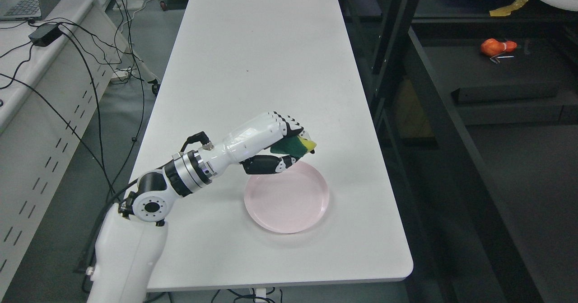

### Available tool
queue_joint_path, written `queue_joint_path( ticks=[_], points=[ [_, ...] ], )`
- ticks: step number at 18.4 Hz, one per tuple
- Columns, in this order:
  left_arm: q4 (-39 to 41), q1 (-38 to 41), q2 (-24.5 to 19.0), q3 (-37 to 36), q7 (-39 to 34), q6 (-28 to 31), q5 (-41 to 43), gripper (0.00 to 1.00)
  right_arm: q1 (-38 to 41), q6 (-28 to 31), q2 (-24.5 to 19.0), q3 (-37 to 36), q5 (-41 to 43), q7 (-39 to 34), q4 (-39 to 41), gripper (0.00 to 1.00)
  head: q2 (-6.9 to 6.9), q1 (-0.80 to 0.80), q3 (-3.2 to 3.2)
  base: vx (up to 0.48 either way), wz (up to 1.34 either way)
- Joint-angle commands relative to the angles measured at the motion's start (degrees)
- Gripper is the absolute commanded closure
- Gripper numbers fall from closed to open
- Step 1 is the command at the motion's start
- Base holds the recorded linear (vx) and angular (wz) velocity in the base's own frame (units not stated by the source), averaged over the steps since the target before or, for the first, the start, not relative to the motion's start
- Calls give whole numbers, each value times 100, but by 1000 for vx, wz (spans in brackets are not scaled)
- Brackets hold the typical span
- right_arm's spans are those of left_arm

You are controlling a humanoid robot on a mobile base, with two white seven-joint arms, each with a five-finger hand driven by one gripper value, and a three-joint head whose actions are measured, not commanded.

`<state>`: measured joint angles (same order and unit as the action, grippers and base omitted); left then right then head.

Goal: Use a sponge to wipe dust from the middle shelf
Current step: 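Lift the sponge off the plate with the left hand, then hold the sponge in the left hand while turning toward the metal shelf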

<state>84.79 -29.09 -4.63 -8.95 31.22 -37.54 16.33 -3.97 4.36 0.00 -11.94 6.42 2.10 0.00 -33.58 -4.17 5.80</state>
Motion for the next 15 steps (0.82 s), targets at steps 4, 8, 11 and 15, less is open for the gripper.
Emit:
queue_joint_path(
  ticks=[4,8,11,15],
  points=[
    [37,1079,363,386,-2179,414,-2799,96,1,3,100,-2,0,1,100,0,0,0,0,-32,-19],
    [133,1563,363,403,-2261,406,-3153,96,1,3,100,7,0,1,100,0,0,0,0,-95,-7],
    [292,1871,363,394,-2261,388,-3232,96,1,3,100,-2,0,1,100,0,0,0,0,-141,0],
    [362,2030,363,359,-2252,344,-3232,95,1,3,100,-2,0,1,100,0,0,0,0,-182,-77]
  ],
)
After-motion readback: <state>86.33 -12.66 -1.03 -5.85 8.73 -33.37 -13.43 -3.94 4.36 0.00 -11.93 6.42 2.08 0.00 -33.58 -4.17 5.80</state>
